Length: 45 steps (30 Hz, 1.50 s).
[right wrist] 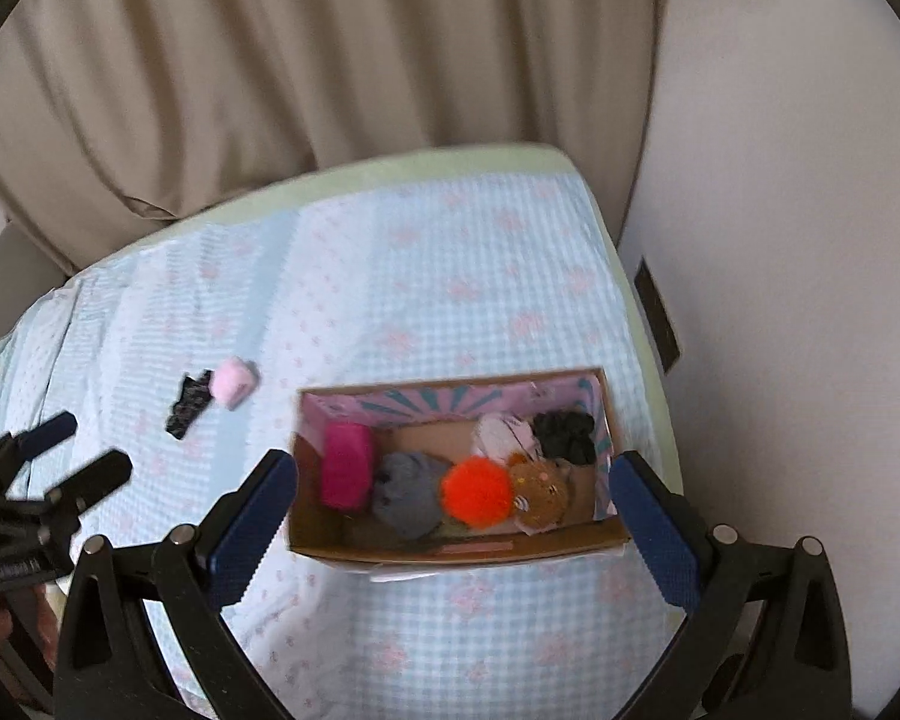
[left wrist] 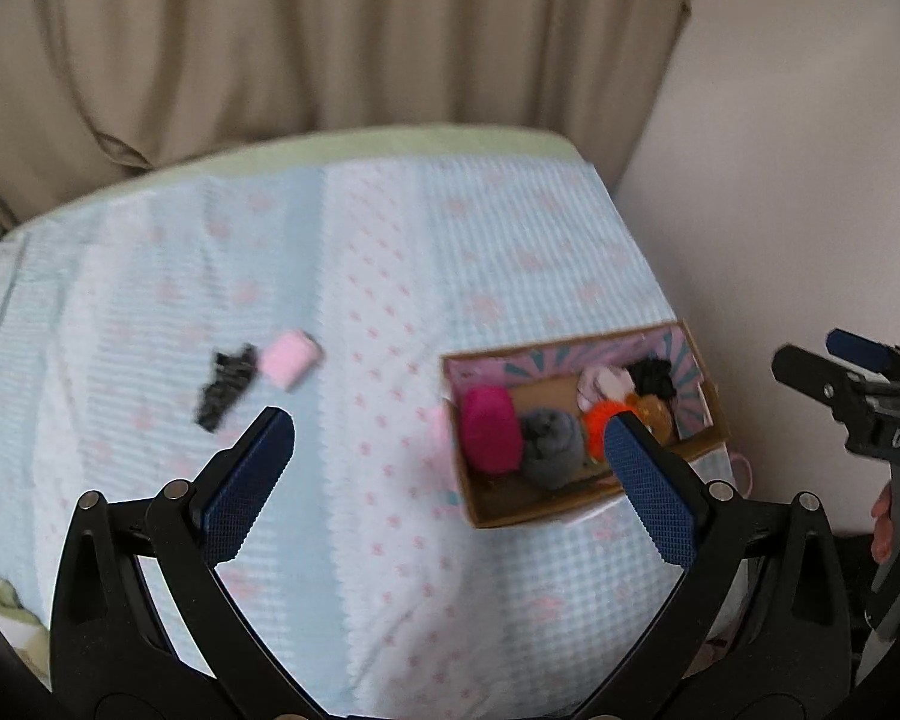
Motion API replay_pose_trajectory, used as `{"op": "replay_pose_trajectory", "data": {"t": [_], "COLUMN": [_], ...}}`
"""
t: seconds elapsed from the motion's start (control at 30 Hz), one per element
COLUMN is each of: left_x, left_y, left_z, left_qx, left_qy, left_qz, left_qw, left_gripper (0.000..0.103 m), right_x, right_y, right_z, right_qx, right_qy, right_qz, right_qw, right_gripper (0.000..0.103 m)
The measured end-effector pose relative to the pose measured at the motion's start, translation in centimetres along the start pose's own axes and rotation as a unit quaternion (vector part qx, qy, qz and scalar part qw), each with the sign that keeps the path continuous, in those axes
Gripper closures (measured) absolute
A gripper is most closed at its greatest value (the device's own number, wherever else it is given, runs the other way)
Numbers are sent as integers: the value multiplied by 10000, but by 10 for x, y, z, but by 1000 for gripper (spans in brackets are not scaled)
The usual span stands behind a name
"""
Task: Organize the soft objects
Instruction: 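Withdraw both tools from the box toward the scrunchie and pink hair tie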
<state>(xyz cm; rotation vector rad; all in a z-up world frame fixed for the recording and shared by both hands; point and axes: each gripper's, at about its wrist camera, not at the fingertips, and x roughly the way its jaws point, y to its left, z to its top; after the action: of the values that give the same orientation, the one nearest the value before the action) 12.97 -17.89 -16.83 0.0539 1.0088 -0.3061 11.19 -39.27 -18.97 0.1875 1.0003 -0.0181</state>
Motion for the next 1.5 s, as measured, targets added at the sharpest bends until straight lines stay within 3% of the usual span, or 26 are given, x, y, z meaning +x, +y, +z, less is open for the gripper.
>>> {"op": "replay_pose_trajectory", "data": {"t": [0.2, 0.4, 0.57, 0.83, 1.17, 1.33, 1.5], "left_x": [-74, -132, -158, -173, -131, -73, 10], "left_y": [40, 86, 123, 169, 232, 267, 297], "left_z": [-5, -18, -30, -35, -29, -25, -27], "left_qx": [-88, -195, -327, -286, -98, -16, 170], "left_qy": [-614, -1099, -1256, -1325, -1006, -773, -559], "left_qz": [253, 497, 469, 379, 204, 82, -92], "left_qw": [9978, 9925, 9904, 9900, 9947, 9970, 9982], "left_gripper": [0, 0, 0, 0, 0, 0, 0], "right_x": [-55, -85, -107, -116, -61, 4, 88], "right_y": [58, 108, 139, 176, 237, 261, 279], "right_z": [-2, -7, -18, -21, -6, -3, -9], "right_qx": [-253, -190, -189, -33, -242, -307, -383], "right_qy": [-551, -815, -1150, -1274, -1192, -1075, -876], "right_qz": [100, 401, 215, 70, 279, 207, 214], "right_qw": [9981, 9957, 9929, 9918, 9922, 9935, 9952], "right_gripper": [0, 0, 0, 0, 0, 0, 0]}}
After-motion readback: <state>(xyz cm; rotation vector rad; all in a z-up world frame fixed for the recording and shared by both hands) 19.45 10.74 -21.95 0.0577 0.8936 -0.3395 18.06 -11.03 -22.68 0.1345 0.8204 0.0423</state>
